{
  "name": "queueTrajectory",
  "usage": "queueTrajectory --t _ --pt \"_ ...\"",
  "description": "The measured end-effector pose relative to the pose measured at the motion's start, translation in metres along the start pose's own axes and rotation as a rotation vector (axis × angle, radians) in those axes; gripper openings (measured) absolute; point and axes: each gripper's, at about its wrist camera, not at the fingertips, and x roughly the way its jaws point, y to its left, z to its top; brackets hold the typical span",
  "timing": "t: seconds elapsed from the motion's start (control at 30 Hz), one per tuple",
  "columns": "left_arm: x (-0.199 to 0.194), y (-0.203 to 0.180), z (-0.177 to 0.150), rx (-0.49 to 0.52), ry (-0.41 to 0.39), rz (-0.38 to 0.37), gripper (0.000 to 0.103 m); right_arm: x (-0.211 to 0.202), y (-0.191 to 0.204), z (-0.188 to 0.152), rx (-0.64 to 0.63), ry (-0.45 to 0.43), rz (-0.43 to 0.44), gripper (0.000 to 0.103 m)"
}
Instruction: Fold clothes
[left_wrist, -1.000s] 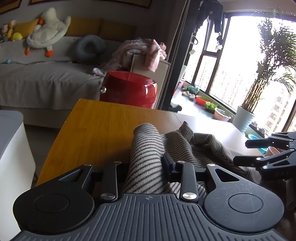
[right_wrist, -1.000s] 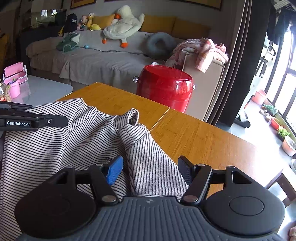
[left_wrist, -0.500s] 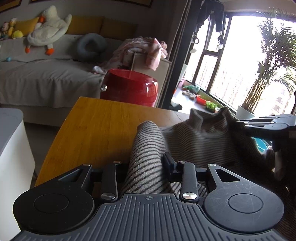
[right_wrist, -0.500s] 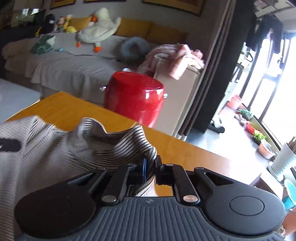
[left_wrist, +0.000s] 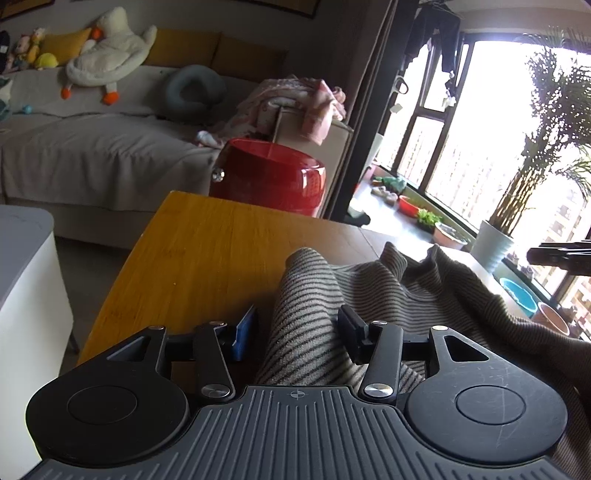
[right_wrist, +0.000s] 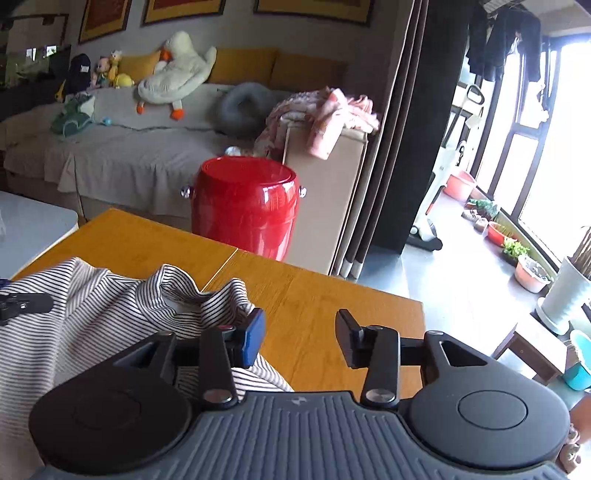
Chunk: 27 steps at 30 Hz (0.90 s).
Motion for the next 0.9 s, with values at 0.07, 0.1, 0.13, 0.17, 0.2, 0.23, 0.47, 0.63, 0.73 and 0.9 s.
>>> queueTrajectory --t 0.07,0.1,0.13,0.17,0.2,0.23,0.47,0.63,0.73,0.9 --pt "-0.010 -0.006 0.003 0.010 -0.042 -0.003 0.053 -0.034 -0.010 -0.010 -0.007 -0.002 -0.022 0.053" --pt "-0.018 -0.009 0.006 0.013 -0.070 -0.016 0.053 -0.050 -0.012 -0.019 -0.022 0.007 -0.046 0.053" --pt "-0.026 -0.013 0.008 0.016 -0.098 -0.029 0.054 -0.067 -0.014 -0.028 -0.039 0.017 -0.072 0.054" --pt "-0.033 -0.017 0.010 0.022 -0.124 -0.047 0.059 -0.081 -0.010 -0.041 -0.072 0.035 -0.101 0.055" --pt "-0.041 -0.022 0.012 0.028 -0.149 -0.065 0.061 -0.095 -0.007 -0.054 -0.103 0.055 -0.128 0.055" --pt "-0.047 -0.027 0.013 0.034 -0.168 -0.091 0.067 -0.106 -0.001 -0.068 -0.130 0.087 -0.136 0.055" --pt "-0.059 -0.073 -0.007 0.106 -0.088 -0.286 0.083 -0.145 0.033 -0.142 -0.136 0.263 -0.088 0.066" --pt "-0.056 -0.093 -0.034 0.164 -0.014 -0.371 0.091 -0.141 -0.031 -0.102 0.054 0.156 -0.192 0.016" --pt "-0.048 -0.085 -0.042 0.139 0.025 -0.362 0.093 -0.139 -0.070 -0.078 0.168 0.091 -0.254 0.006" --pt "-0.038 -0.071 -0.040 0.062 0.062 -0.370 0.095 -0.135 -0.134 -0.038 0.358 -0.018 -0.356 0.006"
